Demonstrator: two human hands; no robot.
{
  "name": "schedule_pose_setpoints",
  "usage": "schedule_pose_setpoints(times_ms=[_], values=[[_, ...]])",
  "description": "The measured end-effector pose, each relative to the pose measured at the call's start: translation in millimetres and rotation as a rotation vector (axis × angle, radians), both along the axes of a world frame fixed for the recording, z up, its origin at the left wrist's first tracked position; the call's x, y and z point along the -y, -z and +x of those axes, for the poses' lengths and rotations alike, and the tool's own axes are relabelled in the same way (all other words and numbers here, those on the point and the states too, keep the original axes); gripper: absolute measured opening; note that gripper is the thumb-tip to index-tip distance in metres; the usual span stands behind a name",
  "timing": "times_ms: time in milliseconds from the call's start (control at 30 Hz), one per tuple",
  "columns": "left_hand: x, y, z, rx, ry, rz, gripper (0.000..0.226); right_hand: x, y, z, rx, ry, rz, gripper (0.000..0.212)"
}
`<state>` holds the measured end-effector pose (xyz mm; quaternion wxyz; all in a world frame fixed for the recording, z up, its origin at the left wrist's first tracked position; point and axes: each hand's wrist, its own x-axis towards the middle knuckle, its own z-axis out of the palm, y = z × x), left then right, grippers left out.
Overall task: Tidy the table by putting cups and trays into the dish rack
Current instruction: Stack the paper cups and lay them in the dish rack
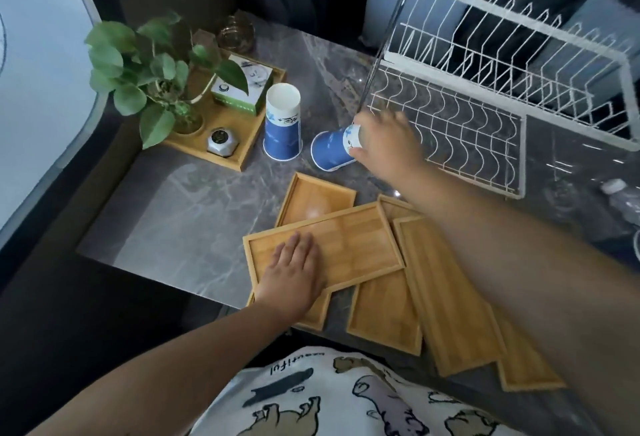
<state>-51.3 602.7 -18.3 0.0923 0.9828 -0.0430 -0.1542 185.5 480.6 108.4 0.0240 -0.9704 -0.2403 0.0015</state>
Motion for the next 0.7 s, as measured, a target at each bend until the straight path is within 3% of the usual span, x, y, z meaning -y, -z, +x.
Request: schedule_pose_setpoints(times_ms=[167,233,333,500,700], values=[[-1,-1,0,0.015,0.007,0.035,0.069,73,16,-79,-0.202,0.338,0.384,0.053],[0,0,0,0.012,0.006,0.044,0.069,98,30,-122,-0.327,0.442,0.434,0.053],[1,-2,0,0.017,0.009,0.051,0.068,117,51,-162,-0.451,0.454,0.421,0.052],[1,-5,1,0.008,0.012,0.067,0.068,124,62,-167,-0.488,0.421,0.323,0.057],[1,-5,2,-0.010,0.008,0.078,0.069,112,50,-145,-0.317,0.250,0.081,0.083]])
